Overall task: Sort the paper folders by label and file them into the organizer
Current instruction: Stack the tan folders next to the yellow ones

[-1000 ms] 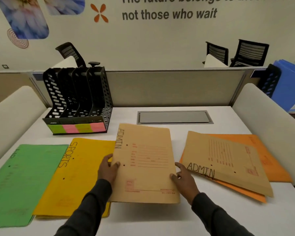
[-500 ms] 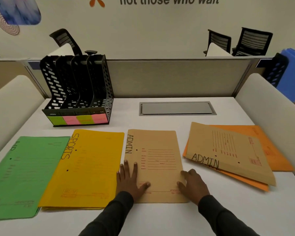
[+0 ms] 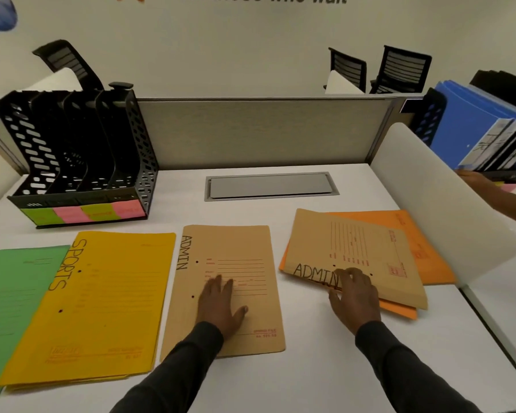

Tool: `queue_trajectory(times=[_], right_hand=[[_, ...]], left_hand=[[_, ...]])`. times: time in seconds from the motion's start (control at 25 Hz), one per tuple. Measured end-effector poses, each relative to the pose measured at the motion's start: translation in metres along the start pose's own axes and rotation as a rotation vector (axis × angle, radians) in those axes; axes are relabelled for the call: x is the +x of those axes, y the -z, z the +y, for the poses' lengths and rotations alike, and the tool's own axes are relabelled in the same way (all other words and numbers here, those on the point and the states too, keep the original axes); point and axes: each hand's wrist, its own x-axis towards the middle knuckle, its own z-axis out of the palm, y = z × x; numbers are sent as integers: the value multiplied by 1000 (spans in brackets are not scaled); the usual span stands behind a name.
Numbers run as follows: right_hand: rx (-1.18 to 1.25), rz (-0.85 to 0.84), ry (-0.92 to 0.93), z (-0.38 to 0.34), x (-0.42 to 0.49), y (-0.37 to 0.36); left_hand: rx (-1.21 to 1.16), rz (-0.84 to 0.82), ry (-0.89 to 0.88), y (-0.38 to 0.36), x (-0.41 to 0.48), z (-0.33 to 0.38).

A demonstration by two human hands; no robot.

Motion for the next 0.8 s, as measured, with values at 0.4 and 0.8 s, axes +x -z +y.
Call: queue_trajectory(times=[0.4, 0.8], right_hand=[[-51, -252, 16, 57, -6, -19], [-146, 56, 147, 49, 3, 23]], left_hand=[[-803, -254, 170, 7, 35, 150], [-1365, -22, 198, 43, 12, 181]])
